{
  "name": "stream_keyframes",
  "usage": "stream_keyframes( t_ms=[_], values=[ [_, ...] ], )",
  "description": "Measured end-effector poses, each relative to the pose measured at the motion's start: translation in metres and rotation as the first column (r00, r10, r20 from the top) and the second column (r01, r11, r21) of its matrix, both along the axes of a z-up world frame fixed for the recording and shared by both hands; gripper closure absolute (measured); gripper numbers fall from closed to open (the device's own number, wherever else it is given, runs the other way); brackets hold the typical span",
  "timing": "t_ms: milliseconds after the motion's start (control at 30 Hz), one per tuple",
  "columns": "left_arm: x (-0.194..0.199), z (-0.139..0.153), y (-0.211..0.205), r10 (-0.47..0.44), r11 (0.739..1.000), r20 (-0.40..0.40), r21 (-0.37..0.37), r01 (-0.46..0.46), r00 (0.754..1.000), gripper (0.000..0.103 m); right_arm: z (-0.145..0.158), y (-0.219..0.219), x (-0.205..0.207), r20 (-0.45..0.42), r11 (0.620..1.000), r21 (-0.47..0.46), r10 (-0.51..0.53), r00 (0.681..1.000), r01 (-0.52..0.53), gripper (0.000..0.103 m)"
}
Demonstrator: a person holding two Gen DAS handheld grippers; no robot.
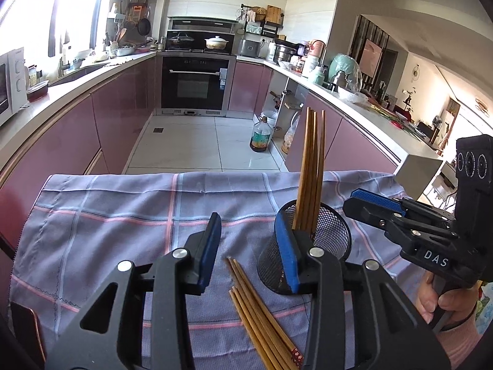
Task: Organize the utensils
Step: 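Withdraw the right gripper from the cup back toward the pile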
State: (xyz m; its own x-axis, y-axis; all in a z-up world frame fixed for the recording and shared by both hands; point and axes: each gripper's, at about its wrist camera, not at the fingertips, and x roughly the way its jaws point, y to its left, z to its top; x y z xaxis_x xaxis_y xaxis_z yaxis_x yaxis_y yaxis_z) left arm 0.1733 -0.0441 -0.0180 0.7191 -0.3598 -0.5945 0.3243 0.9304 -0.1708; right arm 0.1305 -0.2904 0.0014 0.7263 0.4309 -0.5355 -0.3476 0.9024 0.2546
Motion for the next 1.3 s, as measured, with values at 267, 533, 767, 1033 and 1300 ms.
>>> stream_keyframes(
  t_ms=[267,533,767,1033,1300],
  values=[
    [-0.032,0.001,0.017,0.040,0.999,0.035,0.003,-0.040,0.999,0.060,0.009,0.009,-0.035,0.048,0.998,-0.010,0.064,0.997,-0.064,0.076],
    [-0.062,-0.003,0.025,0.070,0.997,0.060,0.024,-0.072,0.996,0.053,-0.002,0.018,-0.057,0.043,0.995,-0.023,0.093,0.995,-0.093,0.071],
    [-0.078,-0.016,0.026,0.085,0.995,0.045,0.049,-0.087,0.995,0.050,-0.026,0.028,-0.062,-0.018,0.992,-0.040,0.115,0.993,-0.116,0.070],
    [-0.081,-0.045,0.018,0.079,0.994,-0.027,0.072,-0.077,0.997,0.050,-0.057,0.039,-0.066,-0.112,0.989,-0.048,0.131,0.985,-0.137,0.070],
    [-0.085,-0.064,0.011,0.075,0.994,-0.071,0.086,-0.069,0.995,0.050,-0.073,0.040,-0.067,-0.165,0.991,-0.039,0.121,0.979,-0.129,0.070]
  ],
)
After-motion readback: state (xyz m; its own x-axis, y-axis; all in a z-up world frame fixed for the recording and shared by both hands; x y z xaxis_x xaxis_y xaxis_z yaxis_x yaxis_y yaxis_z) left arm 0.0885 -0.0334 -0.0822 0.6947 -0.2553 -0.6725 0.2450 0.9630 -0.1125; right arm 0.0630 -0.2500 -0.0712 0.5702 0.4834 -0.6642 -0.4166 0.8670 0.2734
